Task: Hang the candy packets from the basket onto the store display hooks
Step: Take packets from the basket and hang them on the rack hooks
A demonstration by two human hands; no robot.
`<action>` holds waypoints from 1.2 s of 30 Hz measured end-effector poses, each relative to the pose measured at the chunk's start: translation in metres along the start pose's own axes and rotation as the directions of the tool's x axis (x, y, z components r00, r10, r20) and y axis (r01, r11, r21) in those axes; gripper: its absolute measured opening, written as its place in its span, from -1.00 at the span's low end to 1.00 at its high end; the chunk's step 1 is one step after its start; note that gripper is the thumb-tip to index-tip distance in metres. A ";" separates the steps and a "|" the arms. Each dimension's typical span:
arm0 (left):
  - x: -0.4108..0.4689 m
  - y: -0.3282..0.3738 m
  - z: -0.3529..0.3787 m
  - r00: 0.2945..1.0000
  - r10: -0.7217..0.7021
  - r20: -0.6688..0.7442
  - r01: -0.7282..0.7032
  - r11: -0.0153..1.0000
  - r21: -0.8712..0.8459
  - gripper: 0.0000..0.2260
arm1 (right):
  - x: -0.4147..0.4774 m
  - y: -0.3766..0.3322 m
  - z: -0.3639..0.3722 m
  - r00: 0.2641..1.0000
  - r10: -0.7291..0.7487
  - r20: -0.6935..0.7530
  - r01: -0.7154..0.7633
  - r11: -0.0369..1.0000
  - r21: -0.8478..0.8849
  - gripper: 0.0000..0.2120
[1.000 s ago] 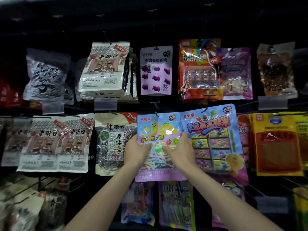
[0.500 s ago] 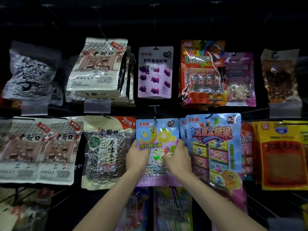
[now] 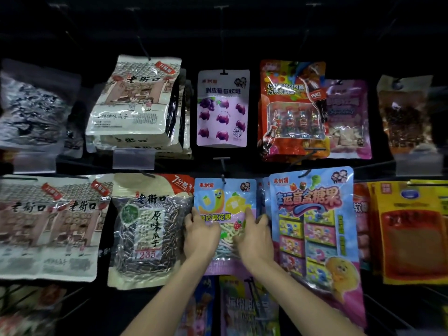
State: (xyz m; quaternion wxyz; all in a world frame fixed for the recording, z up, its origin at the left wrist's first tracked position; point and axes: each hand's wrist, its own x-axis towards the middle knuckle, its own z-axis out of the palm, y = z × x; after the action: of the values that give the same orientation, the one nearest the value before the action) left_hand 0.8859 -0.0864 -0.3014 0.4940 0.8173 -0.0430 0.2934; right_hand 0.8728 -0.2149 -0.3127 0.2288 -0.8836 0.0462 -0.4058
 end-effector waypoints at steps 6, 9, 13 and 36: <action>-0.022 -0.016 0.002 0.976 0.213 0.052 -0.218 0.922 0.320 -0.30 | -0.010 -0.005 -0.001 1.000 -0.023 -0.010 0.022 0.997 -0.069 -0.36; -0.029 -0.023 0.002 0.959 0.259 0.115 -0.283 0.863 0.419 -0.31 | -0.015 -0.008 0.002 0.999 -0.032 -0.019 0.030 0.994 -0.100 -0.35; -0.032 -0.021 -0.002 0.957 0.225 0.182 -0.282 0.865 0.414 -0.29 | -0.021 -0.013 0.008 0.998 -0.054 0.015 0.056 0.987 -0.149 -0.21; -0.080 -0.008 -0.068 0.890 0.310 0.335 -0.455 0.662 0.596 -0.43 | -0.088 -0.013 -0.038 0.946 -0.219 0.238 0.198 0.974 0.108 -0.39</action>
State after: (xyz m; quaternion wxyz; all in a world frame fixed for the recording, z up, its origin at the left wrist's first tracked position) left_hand 0.7934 -0.0436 -0.3266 0.0929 0.9357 -0.1586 0.3011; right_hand 0.7849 -0.1932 -0.3468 0.2250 -0.9172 -0.0935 -0.3153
